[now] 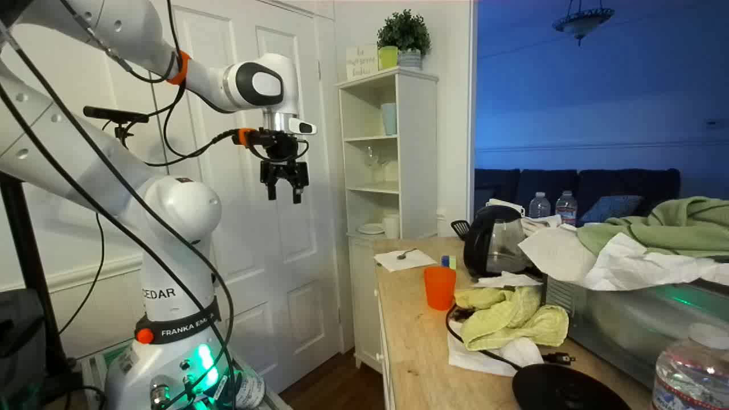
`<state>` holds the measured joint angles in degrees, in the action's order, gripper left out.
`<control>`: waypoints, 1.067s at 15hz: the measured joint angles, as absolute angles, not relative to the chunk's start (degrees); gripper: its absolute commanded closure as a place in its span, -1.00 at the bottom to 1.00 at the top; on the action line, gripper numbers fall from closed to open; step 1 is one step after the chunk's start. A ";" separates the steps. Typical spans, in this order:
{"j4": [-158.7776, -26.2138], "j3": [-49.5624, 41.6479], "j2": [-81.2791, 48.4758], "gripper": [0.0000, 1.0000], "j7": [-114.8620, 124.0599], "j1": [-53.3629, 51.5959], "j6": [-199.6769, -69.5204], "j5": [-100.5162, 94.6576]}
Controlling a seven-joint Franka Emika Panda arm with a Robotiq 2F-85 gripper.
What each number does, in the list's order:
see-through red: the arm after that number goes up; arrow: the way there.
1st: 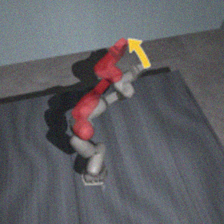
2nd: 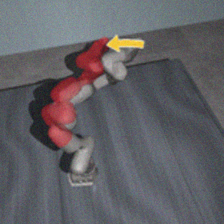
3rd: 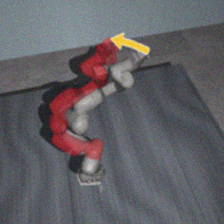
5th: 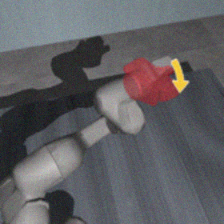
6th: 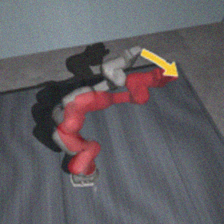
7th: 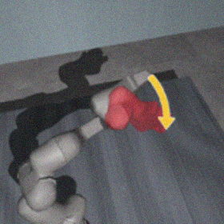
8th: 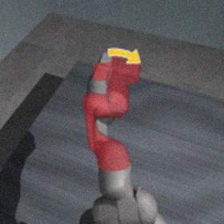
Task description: Open the top drawer
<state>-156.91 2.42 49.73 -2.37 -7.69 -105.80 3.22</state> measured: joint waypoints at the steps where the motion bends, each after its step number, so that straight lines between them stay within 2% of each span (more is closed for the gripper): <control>1: -156.91 2.42 49.73 -1.00 -2.37 -7.69 -105.80 3.22; 16: -157.42 2.65 49.55 -1.00 0.50 -7.53 -108.78 3.91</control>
<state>-157.42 2.65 49.55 0.50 -7.53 -108.78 3.91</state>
